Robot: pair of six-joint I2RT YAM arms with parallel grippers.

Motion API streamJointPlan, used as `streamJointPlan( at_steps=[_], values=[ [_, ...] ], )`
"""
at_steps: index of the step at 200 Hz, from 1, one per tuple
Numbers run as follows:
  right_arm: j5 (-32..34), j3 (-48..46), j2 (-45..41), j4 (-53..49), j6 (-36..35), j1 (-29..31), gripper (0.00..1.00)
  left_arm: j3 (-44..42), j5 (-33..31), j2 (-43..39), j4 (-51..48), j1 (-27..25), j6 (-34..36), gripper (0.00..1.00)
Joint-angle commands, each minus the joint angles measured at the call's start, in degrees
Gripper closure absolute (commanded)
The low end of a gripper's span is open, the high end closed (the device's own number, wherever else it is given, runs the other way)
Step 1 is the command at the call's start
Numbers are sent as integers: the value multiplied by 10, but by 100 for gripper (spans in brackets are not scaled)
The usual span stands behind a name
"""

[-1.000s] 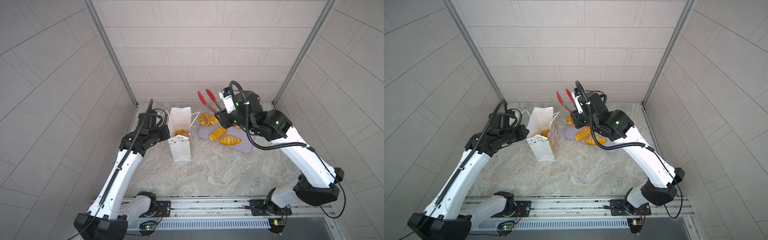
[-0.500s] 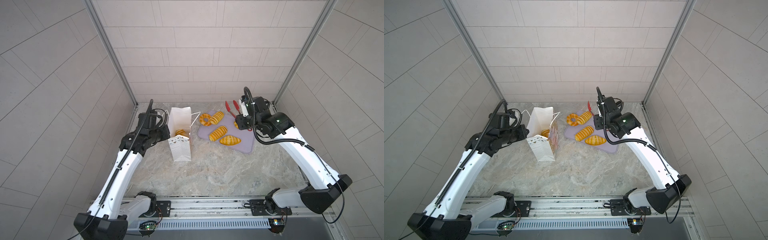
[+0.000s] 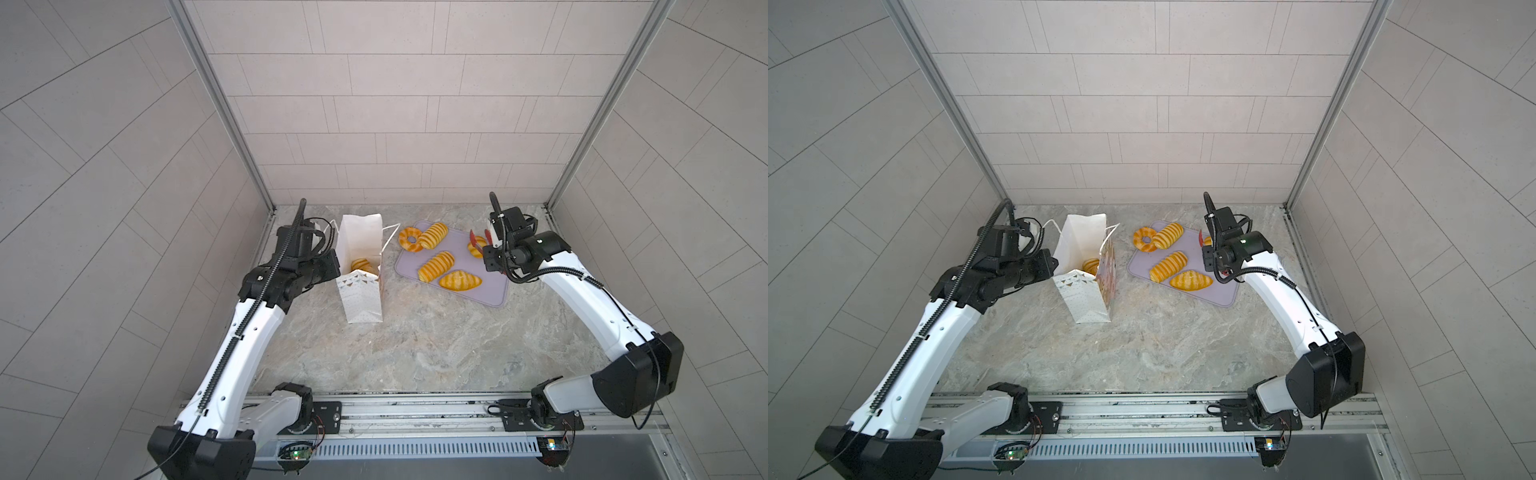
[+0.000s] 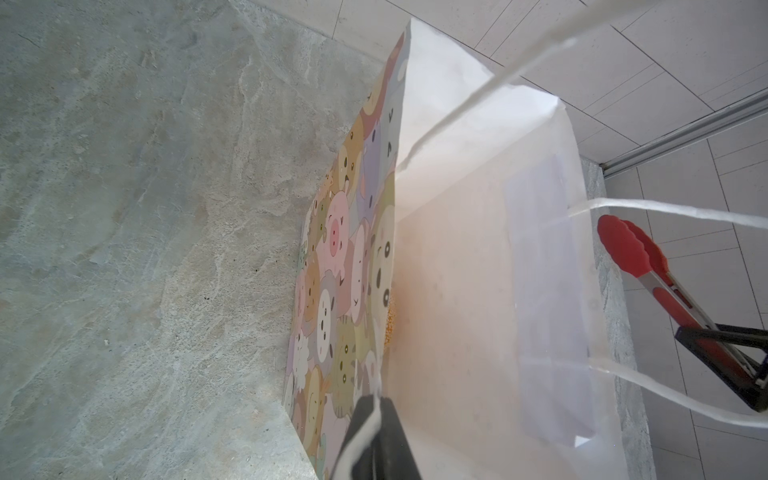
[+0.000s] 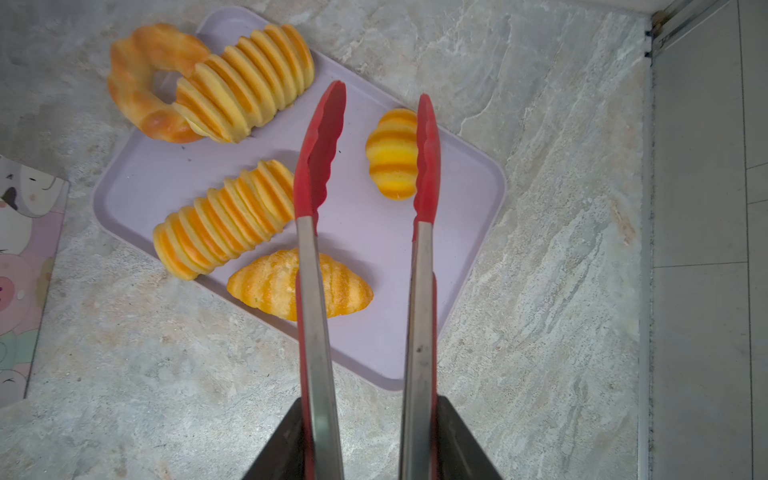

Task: Place the fake bread into the paper bag
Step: 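Move the empty tongs back over the bread tray with the right gripper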

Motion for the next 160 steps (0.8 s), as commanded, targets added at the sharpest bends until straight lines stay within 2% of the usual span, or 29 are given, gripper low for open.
streamJointPlan(
  at_steps=[1, 160],
  values=[
    [4, -5, 16, 21, -4, -9, 54, -2, -2, -3, 4, -2, 2, 92],
    [-3, 14, 118, 31, -7, -46, 47, -3, -1, 4, 6, -2, 9, 92]
  ],
)
